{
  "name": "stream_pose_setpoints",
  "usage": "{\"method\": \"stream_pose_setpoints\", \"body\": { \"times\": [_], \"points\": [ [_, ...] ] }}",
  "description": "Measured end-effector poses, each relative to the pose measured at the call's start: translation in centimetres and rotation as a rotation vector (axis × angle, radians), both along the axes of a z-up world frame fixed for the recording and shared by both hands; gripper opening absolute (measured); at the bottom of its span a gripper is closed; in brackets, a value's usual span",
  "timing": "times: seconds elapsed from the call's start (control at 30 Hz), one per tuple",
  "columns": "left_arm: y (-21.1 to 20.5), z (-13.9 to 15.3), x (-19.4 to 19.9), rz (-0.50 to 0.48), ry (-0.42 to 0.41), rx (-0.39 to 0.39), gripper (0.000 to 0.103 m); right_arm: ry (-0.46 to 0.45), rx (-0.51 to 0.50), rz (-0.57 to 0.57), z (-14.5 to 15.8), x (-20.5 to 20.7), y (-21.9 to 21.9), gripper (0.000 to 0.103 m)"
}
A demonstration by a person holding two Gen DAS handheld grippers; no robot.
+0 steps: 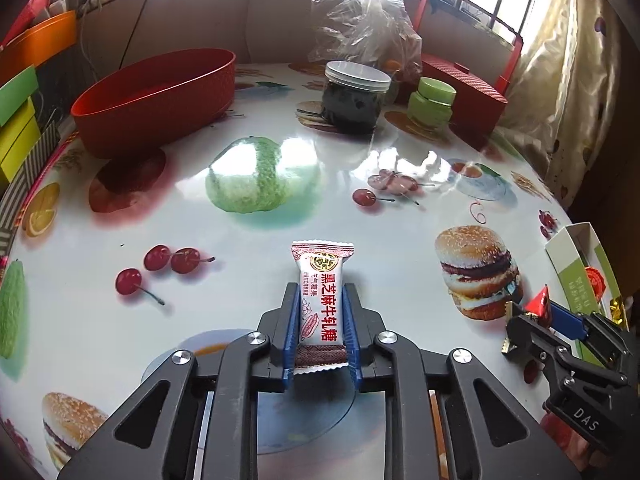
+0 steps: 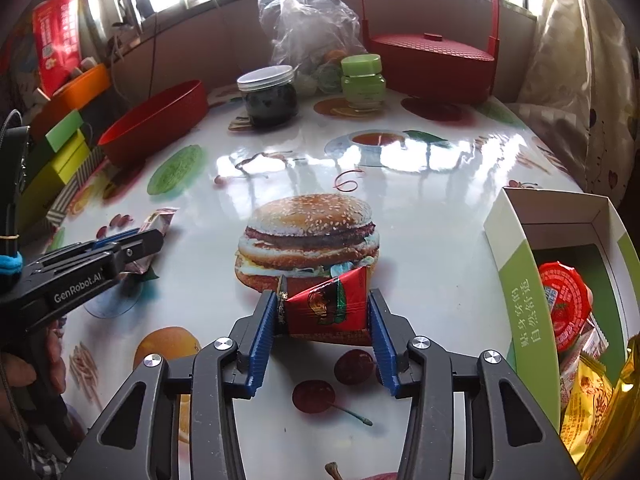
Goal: Organize snacks
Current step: 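Grasp the white candy packet with the left tool while the right tool grasps the red-wrapped snack, then carry the white packet and red snack over the green box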
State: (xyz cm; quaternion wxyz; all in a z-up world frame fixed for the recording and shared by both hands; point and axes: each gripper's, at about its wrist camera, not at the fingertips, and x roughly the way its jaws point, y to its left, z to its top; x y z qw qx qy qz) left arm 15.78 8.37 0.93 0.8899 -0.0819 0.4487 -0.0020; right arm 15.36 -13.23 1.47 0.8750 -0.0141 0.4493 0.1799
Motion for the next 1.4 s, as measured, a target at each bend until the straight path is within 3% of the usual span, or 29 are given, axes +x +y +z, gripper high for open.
{"method": "stream_pose_setpoints", "body": {
  "times": [0.2,0.9,1.4],
  "points": [
    [0.2,0.2,-0.7,0.007,-0.013,-0.016,0.021,0.001,0.01,-0.008,0.1,-0.3,-0.2,0.043],
    [-3.5,3.8,-3.6,-0.099,-0.097,-0.019,0.021,-0.072,0.067,-0.053,3.4,-3.2,-3.0,0.042],
    [-8.8,6.4,-5.1,-0.223,-0.149,-0.036,0.021,-0.113,0.091,-0.133,5.3,-5.6,-7.6,0.042]
  ]
}}
